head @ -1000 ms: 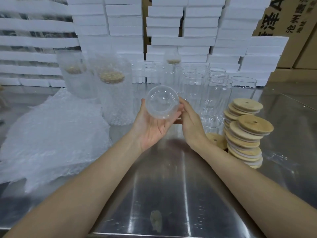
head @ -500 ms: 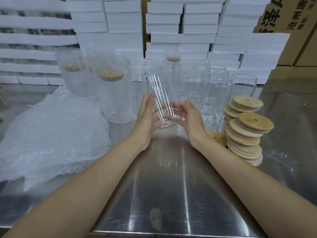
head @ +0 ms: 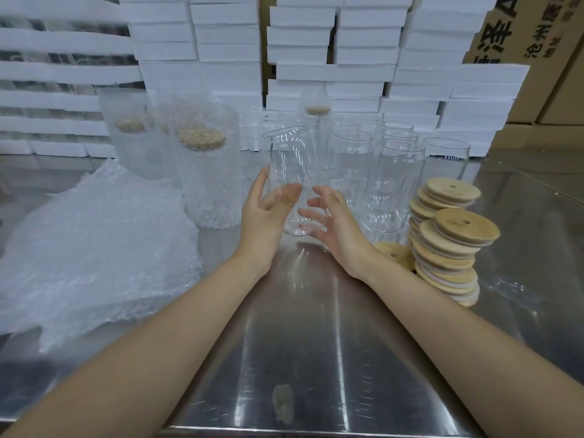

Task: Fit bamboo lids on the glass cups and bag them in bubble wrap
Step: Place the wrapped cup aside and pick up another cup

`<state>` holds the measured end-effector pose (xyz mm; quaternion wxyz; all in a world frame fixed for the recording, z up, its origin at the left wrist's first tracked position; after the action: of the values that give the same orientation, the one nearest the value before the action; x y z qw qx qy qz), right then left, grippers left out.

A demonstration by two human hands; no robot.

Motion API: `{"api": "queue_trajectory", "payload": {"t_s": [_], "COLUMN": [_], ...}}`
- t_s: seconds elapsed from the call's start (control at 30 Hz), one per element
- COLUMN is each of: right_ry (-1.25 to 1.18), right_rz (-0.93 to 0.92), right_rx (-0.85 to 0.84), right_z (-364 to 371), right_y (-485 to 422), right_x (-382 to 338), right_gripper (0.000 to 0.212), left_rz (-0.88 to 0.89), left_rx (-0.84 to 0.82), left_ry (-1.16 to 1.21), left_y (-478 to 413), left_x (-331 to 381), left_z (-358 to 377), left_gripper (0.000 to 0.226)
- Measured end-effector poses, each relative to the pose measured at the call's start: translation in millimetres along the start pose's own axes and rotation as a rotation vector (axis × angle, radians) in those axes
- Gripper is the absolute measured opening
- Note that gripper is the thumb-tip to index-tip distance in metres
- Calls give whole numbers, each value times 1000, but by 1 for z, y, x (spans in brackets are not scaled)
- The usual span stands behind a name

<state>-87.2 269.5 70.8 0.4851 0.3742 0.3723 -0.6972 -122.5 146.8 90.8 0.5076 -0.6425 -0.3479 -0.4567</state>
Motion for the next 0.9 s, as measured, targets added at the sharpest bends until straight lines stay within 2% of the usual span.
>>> {"api": "queue_trajectory", "payload": {"t_s": [0.13, 0.2, 0.27, 0.33, 0.4, 0.5, 0.57, 0.63, 0.77, 0.83, 0.9], "right_ry": [34, -28, -175, -317, -442, -488, -503, -508, -359, -213, -125], "right_rz": [11, -17, -12, 69, 183, 321, 403, 453, 386, 303, 220], "right_rx": [-70, -51, -21, -19, -28, -116, -172, -201, -196, -144, -52], "right_z": [6, 4, 0, 1, 5, 11, 15, 17, 18, 15, 11], "right_y": [3, 3, 3, 4, 8, 15, 19, 21, 18, 14, 11], "right_x": [2, -3, -9, -7, -2, 6, 11, 14, 15, 12, 7], "right_gripper": [52, 49, 44, 55, 64, 69, 68, 64, 60, 61, 57], "left_rz": [99, 131, 98, 56, 28, 7, 7, 2, -74, -139, -189], "left_rx": [-35, -41, -2, 29, -31, -191, -258, -283, -242, -195, -170], "left_ry": [-128, -137, -29, 2, -45, -62, -55, -61, -28, 31, 99], "left_y": [4, 4, 2, -1, 0, 8, 12, 12, 9, 5, 4], "left_x": [7, 10, 10, 7, 6, 8, 12, 13, 4, -4, -8], "left_z": [5, 4, -2, -6, 1, 20, 29, 33, 28, 23, 21], "left_gripper": [86, 63, 31, 23, 28, 57, 70, 73, 68, 61, 63]}}
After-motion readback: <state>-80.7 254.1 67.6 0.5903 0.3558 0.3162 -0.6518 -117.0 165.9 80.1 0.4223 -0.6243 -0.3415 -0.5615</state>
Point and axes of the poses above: each hand's wrist, its own y-axis away from the middle knuckle, its own z-axis out of the palm, x = y × z, the point moved 8 cm from there along -y, towards the middle knuckle, and after that the axes turned 15 degrees about -y, right-handed, at the moved point
